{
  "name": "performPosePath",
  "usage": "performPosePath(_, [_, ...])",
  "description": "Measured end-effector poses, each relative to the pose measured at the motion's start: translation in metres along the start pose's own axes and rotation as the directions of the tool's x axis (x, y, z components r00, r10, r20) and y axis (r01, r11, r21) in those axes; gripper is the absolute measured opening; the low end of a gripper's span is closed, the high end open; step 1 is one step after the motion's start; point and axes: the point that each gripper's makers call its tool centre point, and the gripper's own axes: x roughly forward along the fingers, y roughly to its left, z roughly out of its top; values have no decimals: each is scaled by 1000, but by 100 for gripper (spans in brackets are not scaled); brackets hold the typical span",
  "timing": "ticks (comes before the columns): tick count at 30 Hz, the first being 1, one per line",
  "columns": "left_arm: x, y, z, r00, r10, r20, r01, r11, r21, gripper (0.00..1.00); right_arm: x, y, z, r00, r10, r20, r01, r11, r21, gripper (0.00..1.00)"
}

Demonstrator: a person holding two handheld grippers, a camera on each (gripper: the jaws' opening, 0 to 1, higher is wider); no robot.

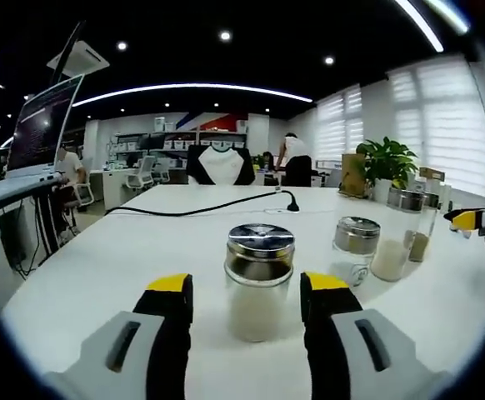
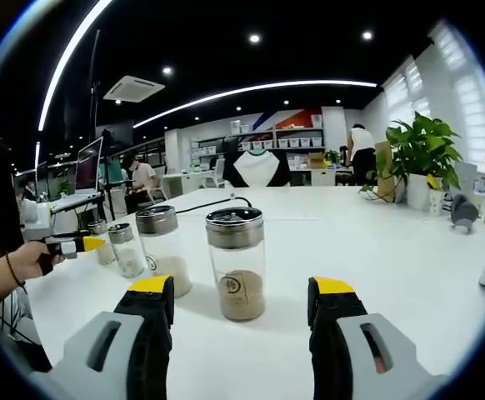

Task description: Rotate the seasoning bottle until the label or dispensing opening points toward the visible target arrow and the bottle remains upright within the marked orientation range

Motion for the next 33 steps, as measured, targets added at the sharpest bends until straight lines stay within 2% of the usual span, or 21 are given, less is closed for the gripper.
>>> performPosePath(4, [2,-5,0,1000,-6,-6,6,1000,17,52,0,-1,1,1000,-2,3,2,1000,1,66])
performPosePath(11, [5,-3,-3,1000,-12,-19,12,999,32,48,-1,-4,3,1000,-5,4,5,1000,1,66])
performPosePath(12, [6,-3,-4,1000,-18,-21,18,999,29,46,-2,-5,3,1000,-8,7,8,1000,4,66])
performPosePath(14, [6,-5,-6,999,-38,-24,39,999,11,35,-1,-6,3,1000,-8,6,8,1000,7,66])
performPosePath(17, [8,-6,-8,999,-39,-20,40,999,37,34,-1,-6,2,1000,-8,3,8,1000,6,66])
performPosePath(33, [8,-6,-8,998,-67,-9,67,997,44,33,1,-6,0,1000,-5,3,5,1000,6,66])
